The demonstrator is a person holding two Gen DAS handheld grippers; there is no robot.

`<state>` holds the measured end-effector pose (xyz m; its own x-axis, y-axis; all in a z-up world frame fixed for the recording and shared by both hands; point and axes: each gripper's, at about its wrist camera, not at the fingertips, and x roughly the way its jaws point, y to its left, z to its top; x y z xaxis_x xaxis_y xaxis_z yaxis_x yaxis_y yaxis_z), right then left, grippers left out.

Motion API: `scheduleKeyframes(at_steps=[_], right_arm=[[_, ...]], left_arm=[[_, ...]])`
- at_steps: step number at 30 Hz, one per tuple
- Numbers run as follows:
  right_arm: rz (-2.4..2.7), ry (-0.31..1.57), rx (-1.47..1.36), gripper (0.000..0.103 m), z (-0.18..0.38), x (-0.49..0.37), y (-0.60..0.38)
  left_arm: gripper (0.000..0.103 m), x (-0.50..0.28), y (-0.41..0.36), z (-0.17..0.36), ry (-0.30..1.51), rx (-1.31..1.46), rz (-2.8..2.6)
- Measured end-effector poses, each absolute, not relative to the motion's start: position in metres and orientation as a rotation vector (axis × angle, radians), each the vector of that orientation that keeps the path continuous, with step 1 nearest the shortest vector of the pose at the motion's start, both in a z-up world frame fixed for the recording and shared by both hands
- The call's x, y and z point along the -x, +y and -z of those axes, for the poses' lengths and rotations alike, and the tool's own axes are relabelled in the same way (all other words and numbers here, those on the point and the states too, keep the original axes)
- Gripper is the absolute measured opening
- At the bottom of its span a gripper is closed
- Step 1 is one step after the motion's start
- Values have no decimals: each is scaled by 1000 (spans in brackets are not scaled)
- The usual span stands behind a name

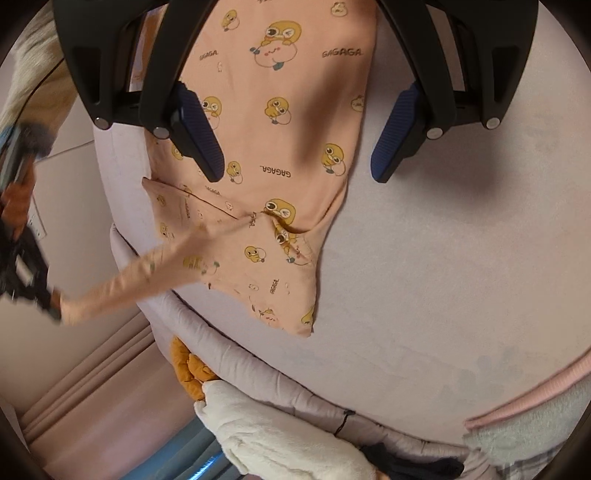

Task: Fold small clothes
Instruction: 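Grasp the other sleeve cuff with the right gripper and lift it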

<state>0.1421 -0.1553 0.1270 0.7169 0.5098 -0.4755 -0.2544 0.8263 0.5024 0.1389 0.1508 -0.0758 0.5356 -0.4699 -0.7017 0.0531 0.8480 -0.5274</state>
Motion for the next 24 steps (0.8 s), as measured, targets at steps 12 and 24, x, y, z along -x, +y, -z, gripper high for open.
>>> scheduleKeyframes(at_steps=[12,24], right_arm=[[-378,626,-302,5,-141,-136,-163],[-527,604,-374,5,-170,-157,-129]], left_arm=[[83,-136,142,78,975,500,375],[81,-191,-25,78,856,397,691]])
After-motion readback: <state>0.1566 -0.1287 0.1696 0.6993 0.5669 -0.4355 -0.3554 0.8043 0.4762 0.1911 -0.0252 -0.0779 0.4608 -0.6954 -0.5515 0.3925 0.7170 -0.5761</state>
